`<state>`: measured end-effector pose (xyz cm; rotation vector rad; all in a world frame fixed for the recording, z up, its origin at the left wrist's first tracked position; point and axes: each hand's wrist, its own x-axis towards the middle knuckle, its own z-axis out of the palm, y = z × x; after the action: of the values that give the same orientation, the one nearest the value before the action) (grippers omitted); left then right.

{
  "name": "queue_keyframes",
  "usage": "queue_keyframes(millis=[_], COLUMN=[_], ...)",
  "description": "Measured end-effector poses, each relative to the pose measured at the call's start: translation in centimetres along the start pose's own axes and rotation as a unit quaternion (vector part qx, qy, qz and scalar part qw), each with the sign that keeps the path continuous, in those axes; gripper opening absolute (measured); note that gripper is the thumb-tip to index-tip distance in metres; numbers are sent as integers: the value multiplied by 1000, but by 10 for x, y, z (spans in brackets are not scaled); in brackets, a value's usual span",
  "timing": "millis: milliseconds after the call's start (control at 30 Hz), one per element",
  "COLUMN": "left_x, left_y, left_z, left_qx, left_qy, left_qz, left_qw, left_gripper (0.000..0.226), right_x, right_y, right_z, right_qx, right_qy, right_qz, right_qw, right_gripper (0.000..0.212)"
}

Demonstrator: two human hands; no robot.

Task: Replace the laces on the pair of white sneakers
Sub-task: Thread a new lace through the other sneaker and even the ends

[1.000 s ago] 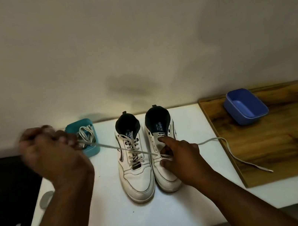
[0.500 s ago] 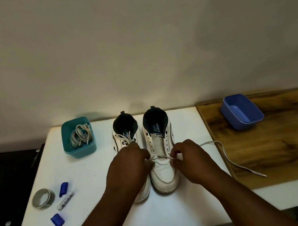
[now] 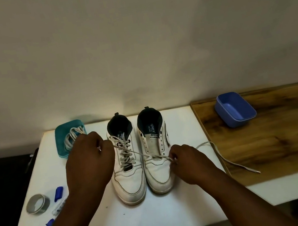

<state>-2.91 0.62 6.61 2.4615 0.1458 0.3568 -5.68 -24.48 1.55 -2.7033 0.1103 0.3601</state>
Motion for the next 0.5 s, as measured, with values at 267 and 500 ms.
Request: queue_keyframes(millis=[267,500], left_x=[-20,-38], left_y=[4,40], left_z=[29,43], left_qx=[92,-307], left_qy=[-62,-290], left_qz=[93,161], left_qw=[989,892], left_gripper=[57,51], right_x=[-3,-19], right_y=[-8,-37], right_z=[-15,-40], right_qx=[-60,151], right_qy=[186,345], right_qz=[-17,-281], right_qw=[981,883], right_gripper=[8,33])
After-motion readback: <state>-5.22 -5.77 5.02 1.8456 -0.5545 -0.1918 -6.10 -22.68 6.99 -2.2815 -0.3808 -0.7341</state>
